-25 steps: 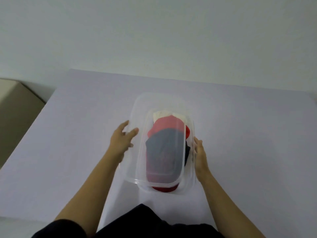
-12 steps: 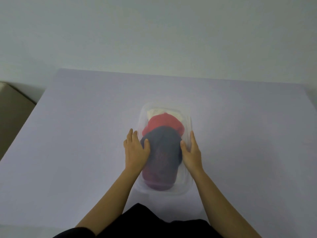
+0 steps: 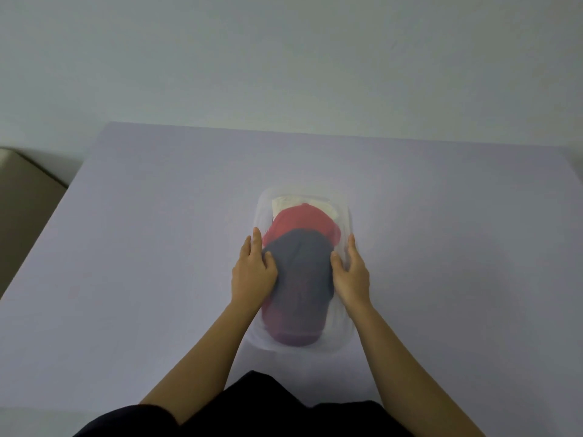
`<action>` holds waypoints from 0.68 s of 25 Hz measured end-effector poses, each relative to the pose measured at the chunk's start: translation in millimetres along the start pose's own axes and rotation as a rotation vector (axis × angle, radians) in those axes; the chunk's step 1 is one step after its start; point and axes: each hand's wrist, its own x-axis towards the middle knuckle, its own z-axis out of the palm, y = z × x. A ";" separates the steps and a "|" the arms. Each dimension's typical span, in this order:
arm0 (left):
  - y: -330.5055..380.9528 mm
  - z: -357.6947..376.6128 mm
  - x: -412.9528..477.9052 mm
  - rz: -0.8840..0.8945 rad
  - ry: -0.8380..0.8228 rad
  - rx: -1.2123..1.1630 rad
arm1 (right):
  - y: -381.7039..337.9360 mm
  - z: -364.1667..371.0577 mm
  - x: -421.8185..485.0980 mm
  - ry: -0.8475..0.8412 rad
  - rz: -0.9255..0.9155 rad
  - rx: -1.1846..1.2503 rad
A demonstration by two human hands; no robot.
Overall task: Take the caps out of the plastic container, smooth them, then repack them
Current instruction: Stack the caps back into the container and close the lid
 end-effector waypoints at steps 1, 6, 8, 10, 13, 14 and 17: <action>1.0 -0.1 0.4 0.000 0.004 0.006 | 0.7 0.9 1.2 0.009 -0.001 -0.020; -0.4 4.0 2.6 -0.026 0.018 0.079 | 9.4 3.6 5.4 0.054 -0.003 -0.129; -4.2 5.6 3.4 -0.012 0.030 0.113 | 12.1 4.8 4.6 0.082 -0.039 -0.147; -8.0 6.5 2.3 0.000 0.035 0.165 | 13.7 5.6 2.9 0.099 -0.059 -0.159; -9.7 8.9 0.2 0.005 0.038 0.209 | 15.3 7.0 1.9 0.105 -0.057 -0.107; -8.9 9.4 -0.4 -0.003 0.048 0.202 | 15.4 7.2 1.9 0.108 -0.061 -0.093; -6.2 9.0 -1.2 -0.040 0.052 0.168 | 16.0 8.0 3.2 0.128 -0.065 -0.097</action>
